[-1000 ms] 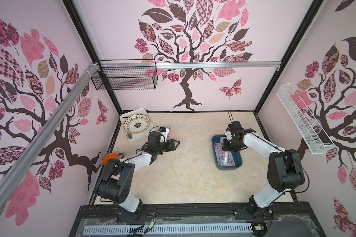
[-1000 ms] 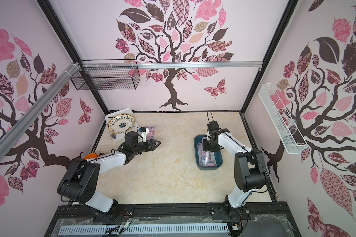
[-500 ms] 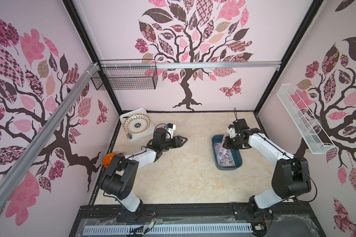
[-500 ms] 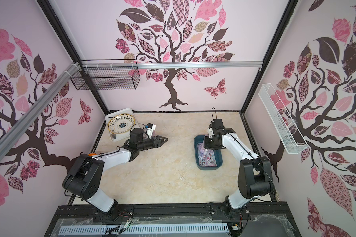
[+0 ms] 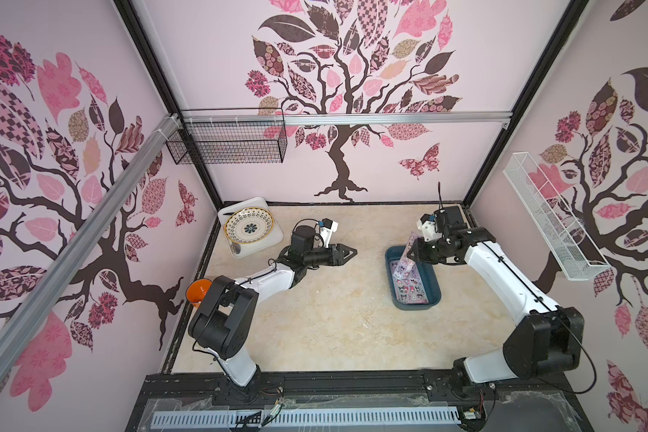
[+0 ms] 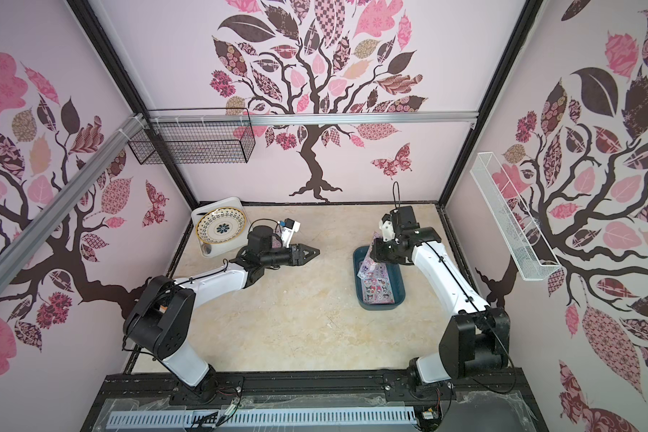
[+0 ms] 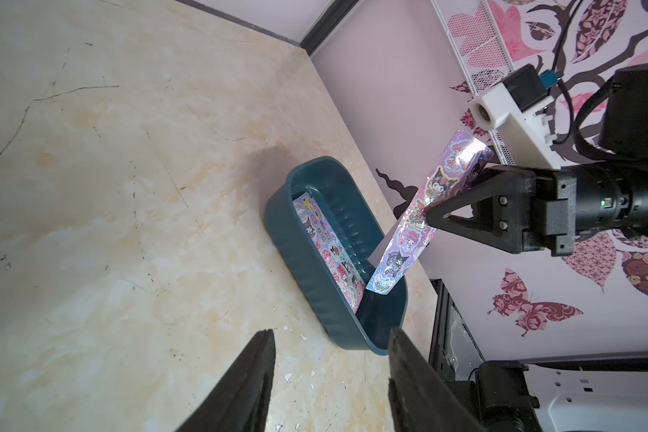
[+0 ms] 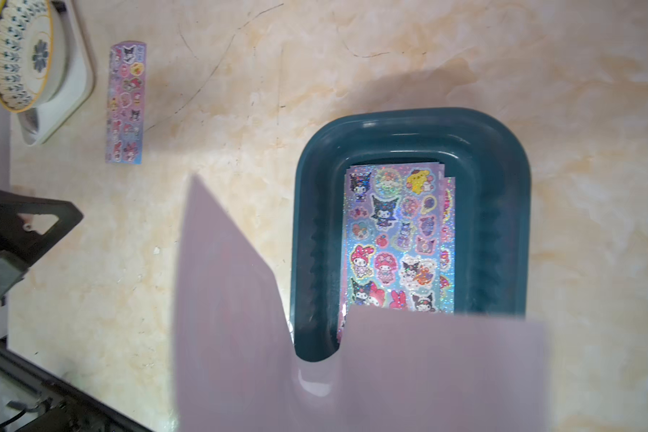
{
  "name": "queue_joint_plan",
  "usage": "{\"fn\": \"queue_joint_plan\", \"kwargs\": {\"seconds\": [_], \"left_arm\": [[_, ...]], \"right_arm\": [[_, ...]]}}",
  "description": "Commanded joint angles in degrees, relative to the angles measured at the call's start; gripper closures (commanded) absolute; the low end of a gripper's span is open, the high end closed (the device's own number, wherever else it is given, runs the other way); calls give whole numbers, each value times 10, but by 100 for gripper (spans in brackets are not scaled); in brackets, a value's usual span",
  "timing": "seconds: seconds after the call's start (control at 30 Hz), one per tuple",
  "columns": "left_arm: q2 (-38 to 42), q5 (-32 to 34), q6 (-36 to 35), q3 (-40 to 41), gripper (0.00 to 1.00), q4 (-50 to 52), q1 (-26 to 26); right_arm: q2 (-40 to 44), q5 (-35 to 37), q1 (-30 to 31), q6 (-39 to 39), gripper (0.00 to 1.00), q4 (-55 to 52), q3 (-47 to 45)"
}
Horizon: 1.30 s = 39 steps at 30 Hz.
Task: Take the stickers out of the storage box
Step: Pick up the sticker from the storage box.
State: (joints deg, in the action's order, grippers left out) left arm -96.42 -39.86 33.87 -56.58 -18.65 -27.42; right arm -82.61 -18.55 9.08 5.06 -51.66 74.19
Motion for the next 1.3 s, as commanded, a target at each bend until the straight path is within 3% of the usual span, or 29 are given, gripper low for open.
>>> {"fn": "queue_joint_plan", "kwargs": {"seconds": [0.0, 0.17, 0.37, 0.9, 1.17, 1.27], "left_arm": [[-13, -40, -30, -21, 46, 5, -22], [-25, -71, -64, -36, 46, 19, -57], [-42, -93, -44, -40, 46, -6, -61], [-68, -140, 40, -39, 50, -107, -65], [-76, -146, 61, -46, 59, -124, -70], [-78, -147, 63, -50, 70, -123, -70]], "right_arm": [[16, -85, -4, -8, 68, -19, 19], [18, -180, -4, -7, 67, -5, 5], [14, -252, -4, -4, 67, 6, -7], [-10, -293, 3, 33, 67, 62, -27], [-21, -289, 10, 42, 67, 78, -30], [-26, -289, 10, 44, 67, 85, -34]]}}
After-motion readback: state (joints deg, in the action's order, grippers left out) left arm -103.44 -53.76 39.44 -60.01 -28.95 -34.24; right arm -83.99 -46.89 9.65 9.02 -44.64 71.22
